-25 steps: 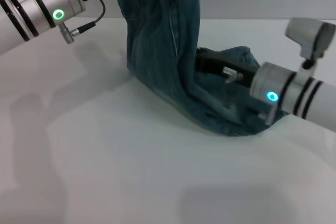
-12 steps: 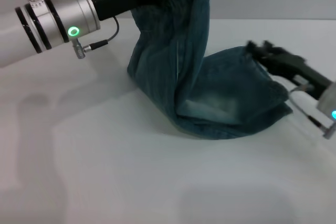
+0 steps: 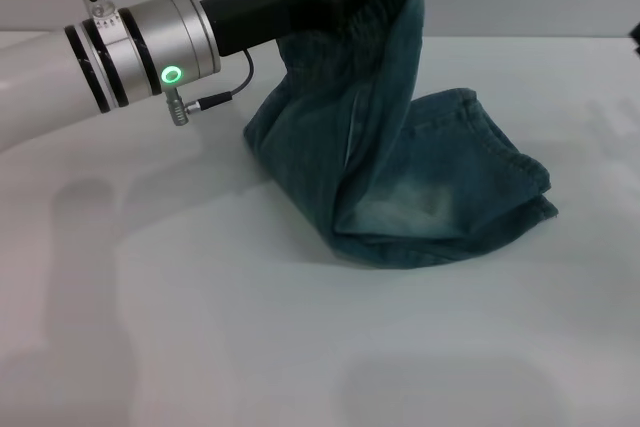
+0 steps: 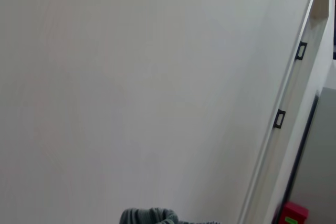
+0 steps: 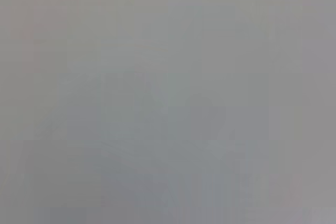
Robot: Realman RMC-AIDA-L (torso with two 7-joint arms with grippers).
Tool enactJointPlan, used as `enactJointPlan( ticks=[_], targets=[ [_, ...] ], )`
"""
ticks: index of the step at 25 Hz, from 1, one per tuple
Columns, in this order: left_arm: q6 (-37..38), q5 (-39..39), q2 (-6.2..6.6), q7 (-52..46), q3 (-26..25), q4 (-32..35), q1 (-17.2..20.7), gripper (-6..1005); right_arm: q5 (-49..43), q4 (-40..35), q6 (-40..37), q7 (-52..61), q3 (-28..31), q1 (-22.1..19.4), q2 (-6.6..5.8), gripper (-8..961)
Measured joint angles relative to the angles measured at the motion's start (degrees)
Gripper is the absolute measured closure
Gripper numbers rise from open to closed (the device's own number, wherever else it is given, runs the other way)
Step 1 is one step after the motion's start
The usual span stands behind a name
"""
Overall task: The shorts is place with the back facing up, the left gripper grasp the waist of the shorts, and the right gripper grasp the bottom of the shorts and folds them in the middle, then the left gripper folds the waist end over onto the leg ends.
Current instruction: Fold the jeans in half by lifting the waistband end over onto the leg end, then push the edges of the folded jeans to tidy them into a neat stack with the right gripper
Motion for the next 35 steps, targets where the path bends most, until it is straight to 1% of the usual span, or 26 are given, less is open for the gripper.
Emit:
enactJointPlan(
  ticks=[3, 6, 12, 18, 24, 28, 29, 34, 35],
  targets=[
    [0.02, -0.08, -0.15, 0.19, 1.11, -0.02, -0.35, 911, 0.1, 0.05, 0.0, -0.8, 1.7, -0.28, 0.0, 385],
    [0.23, -0.21, -0.15, 0.57, 2.67, -0.05, -0.88, 908, 0.11, 0.34, 0.12, -1.0, 1.89, -0.29, 0.01, 385],
    [0.19, -2.63, -0.14, 0.67, 7.47, 0.02, -1.79, 902, 0.16, 0.53, 0.71, -1.14, 1.94, -0.33, 0.11, 385],
    [0.64, -5.75, -0.06, 1.28, 10.03, 0.62, -1.48, 670, 0.19, 0.81, 1.47, -1.16, 1.94, -0.15, 0.13, 385],
    [0.69, -7.02, 0.04, 2.31, 10.1, 0.67, -0.64, 541, 0.19, 0.8, 1.57, -1.16, 1.94, -0.04, 0.13, 385],
    [1.23, -10.24, 0.04, 4.35, 10.13, 0.69, 1.1, 455, -0.03, 0.53, 0.88, -1.16, 1.35, 0.09, 0.13, 385],
    [1.37, -11.36, 0.06, 4.83, 10.13, 0.7, 1.7, 433, -0.26, 0.48, 0.28, -1.16, 0.52, 0.15, 0.13, 386],
    [2.43, -16.67, 0.23, 8.58, 10.12, 0.71, 4.87, 232, -4.32, 0.3, -4.05, -1.16, -5.59, 1.05, 0.16, 386],
    [2.92, -18.17, 0.22, 9.98, 10.11, 0.7, 5.67, 207, -5.8, 0.3, -5.35, -1.16, -7.12, 1.33, 0.18, 386]
  ],
)
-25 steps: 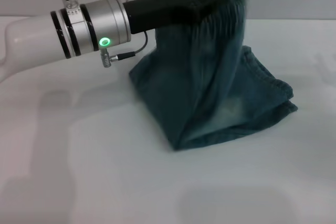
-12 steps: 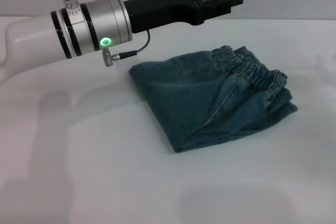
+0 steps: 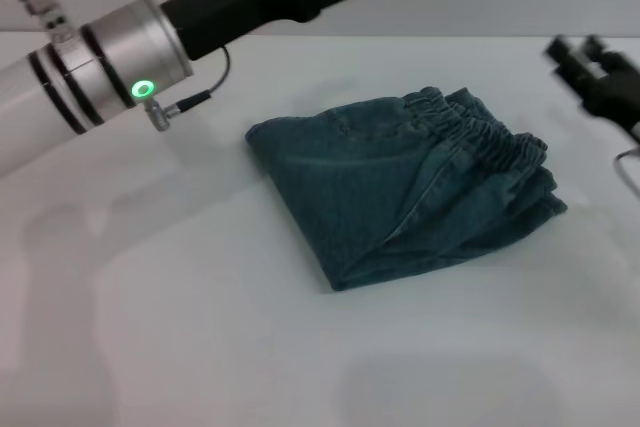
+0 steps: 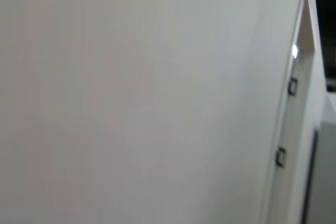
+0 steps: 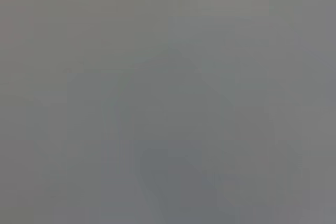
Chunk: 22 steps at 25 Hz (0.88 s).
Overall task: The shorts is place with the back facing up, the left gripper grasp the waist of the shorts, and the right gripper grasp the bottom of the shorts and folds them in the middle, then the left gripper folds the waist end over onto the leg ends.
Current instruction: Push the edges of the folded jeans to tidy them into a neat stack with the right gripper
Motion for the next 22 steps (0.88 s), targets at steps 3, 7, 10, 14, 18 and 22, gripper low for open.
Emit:
enactJointPlan(
  ticks=[3, 7, 10, 14, 18, 22],
  targets=[
    [1.87, -4.69, -0.05, 3.83, 0.01, -0.31, 2.29, 158, -4.14, 0.07, -3.66, 0.0, -4.3, 0.64, 0.13, 386],
    [2.44, -7.18, 0.15, 4.75, -0.01, -0.43, 4.09, 161, -10.87, 0.01, -10.16, 0.0, -9.45, 1.04, 0.18, 386],
    [2.29, -7.41, 0.19, 4.76, -0.32, -0.45, 4.76, 161, -16.3, -0.22, -14.32, 0.0, -11.58, 1.19, 0.03, 386],
    [1.91, -7.51, 0.19, 4.78, -0.46, -0.51, 4.95, 161, -24.53, -0.91, -17.75, 0.0, -12.69, 1.18, -0.08, 386],
    [1.34, -7.57, 0.17, 4.79, -0.38, -0.53, 4.87, 161, -29.86, -0.89, -17.54, 0.02, -12.74, 0.78, -0.15, 386],
    [0.47, -7.58, 0.1, 4.53, -0.1, -0.53, 4.45, 161, -33.17, -0.3, -15.14, 0.69, -13.2, 1.0, -0.13, 386]
  ],
)
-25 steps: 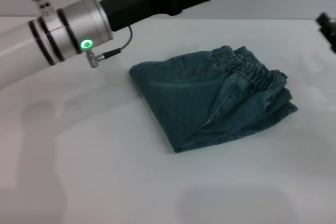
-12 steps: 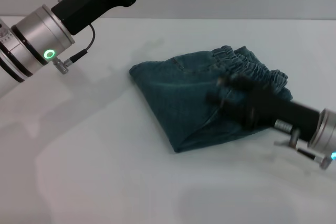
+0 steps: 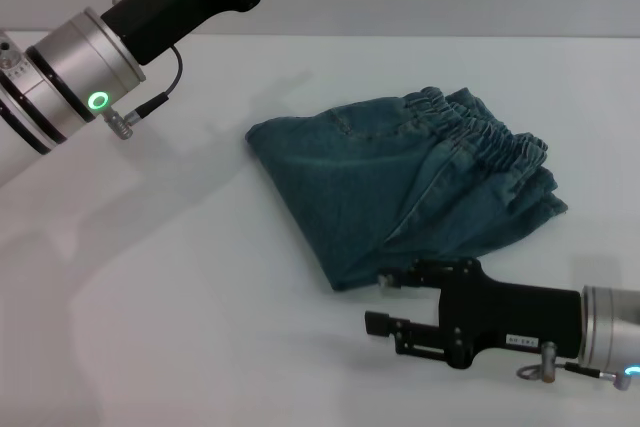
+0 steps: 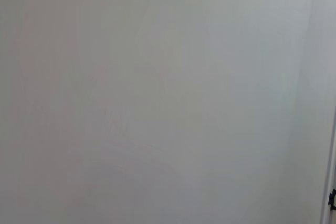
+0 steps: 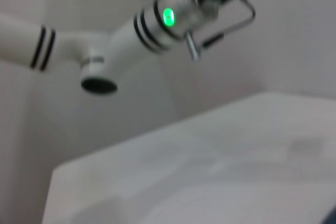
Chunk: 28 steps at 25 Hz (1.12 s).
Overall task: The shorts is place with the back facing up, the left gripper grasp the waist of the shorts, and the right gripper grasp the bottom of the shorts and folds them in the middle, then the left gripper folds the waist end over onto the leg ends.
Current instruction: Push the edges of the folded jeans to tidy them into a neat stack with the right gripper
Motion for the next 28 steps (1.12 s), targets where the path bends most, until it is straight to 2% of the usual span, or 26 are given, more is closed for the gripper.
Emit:
enactJointPlan(
  ticks=[8, 21, 28],
  targets=[
    [-0.35, 0.0, -0.02, -0.28, -0.1, 0.0, -0.2, 161, -0.3, 0.17, 4.2, 1.23, -2.2, 1.3, 0.49, 386],
    [-0.11, -1.4, 0.04, -0.49, -0.19, 0.08, 0.35, 161, -0.24, 1.26, 7.02, 8.6, -2.29, 6.67, 0.7, 386],
    [-0.55, -1.41, 0.07, -0.51, -0.38, 0.2, 0.28, 161, -0.35, 1.28, 8.69, 10.35, -4.72, 8.31, 0.8, 386]
  ],
)
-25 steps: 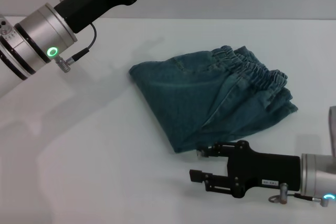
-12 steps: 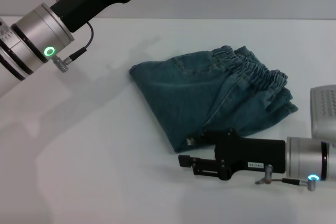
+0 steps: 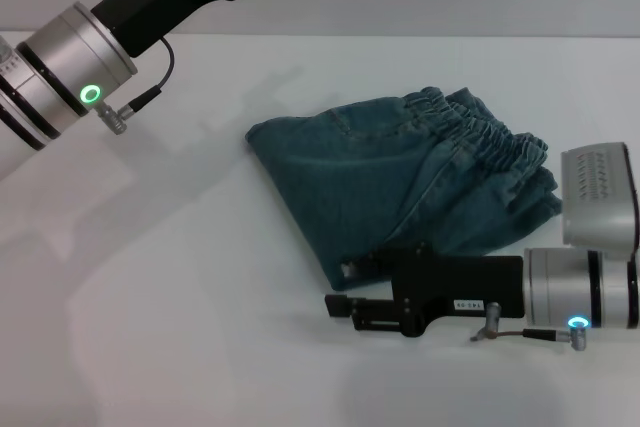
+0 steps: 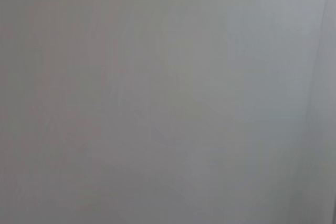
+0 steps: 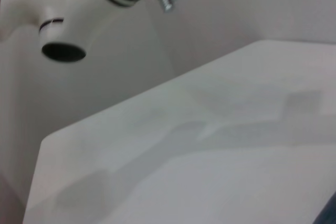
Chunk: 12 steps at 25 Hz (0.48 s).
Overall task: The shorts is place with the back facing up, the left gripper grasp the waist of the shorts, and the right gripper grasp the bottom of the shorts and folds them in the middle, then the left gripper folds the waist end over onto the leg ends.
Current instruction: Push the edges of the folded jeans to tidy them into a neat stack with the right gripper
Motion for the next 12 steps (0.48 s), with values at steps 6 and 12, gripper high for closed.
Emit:
enactJointPlan(
  ticks=[6, 12],
  targets=[
    [-0.74, 0.0, 0.05, 0.0, -0.03, 0.13, -0.12, 161, -0.03, -0.42, 0.22, -0.06, -2.23, 0.14, -0.09, 386],
    [-2.18, 0.0, 0.09, 0.09, -0.04, 0.25, -0.27, 161, 0.25, -0.71, 2.68, 0.04, -1.82, -0.15, -0.31, 385]
  ],
)
